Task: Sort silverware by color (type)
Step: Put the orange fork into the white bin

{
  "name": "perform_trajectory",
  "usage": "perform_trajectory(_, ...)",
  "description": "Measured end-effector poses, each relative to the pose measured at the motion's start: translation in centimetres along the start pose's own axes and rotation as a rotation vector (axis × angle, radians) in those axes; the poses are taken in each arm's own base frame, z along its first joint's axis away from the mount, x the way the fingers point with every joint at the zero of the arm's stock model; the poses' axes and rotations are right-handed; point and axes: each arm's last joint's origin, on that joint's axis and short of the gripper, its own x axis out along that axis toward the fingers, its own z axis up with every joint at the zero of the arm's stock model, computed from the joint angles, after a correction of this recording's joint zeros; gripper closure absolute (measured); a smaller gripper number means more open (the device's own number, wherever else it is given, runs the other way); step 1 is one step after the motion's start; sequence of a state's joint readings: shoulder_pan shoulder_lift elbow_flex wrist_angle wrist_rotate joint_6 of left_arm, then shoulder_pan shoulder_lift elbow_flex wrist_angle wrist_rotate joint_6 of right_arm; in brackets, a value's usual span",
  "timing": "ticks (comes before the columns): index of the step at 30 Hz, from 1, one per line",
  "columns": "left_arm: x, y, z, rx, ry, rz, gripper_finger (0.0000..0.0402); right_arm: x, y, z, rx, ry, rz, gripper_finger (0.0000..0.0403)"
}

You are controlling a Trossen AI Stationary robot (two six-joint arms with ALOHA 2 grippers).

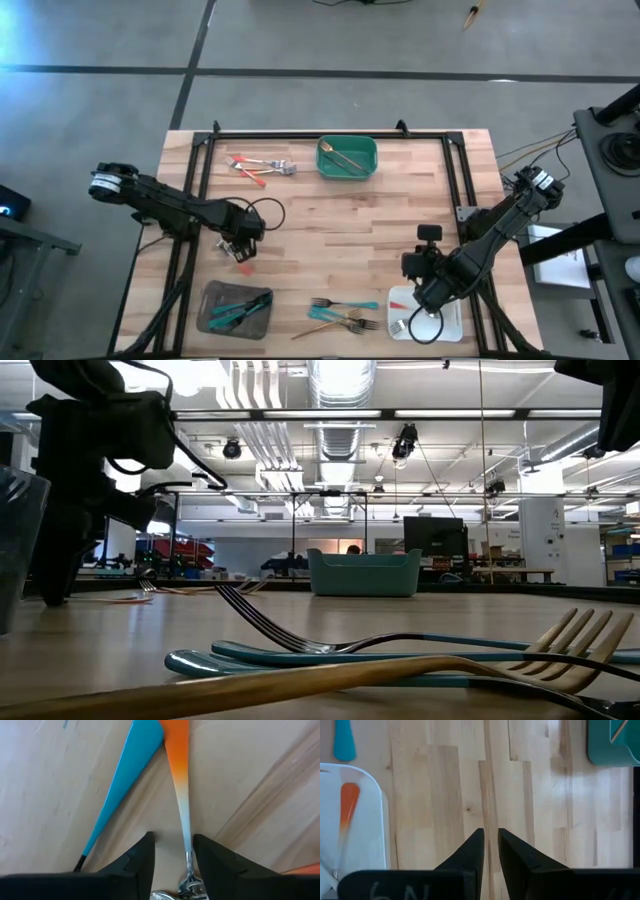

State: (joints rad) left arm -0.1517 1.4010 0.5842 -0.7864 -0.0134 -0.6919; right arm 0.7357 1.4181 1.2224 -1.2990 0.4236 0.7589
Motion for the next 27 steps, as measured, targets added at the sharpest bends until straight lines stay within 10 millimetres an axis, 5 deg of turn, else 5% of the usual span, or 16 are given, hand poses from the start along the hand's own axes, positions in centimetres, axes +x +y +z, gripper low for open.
perform_trajectory(9, -1.1, -0.7, 0.8, -0.059, -0.002, -0.034, 0.0392, 0.0, 0.0, 0.0, 0.002, -0.004, 0.002, 0.0355)
perform_trajectory(21, -5.5, -2.6, 3.2, -0.102, -0.125, -0.098, 0.0400, 0.0, 0.0, 0.0, 0.003, -0.004, 0.006, 0.0355)
perform_trajectory(27, -8.5, -2.7, 4.4, -0.076, -0.261, 0.026, 0.0401, 0.0, 0.0, 0.0, 0.006, -0.005, 0.005, 0.0355)
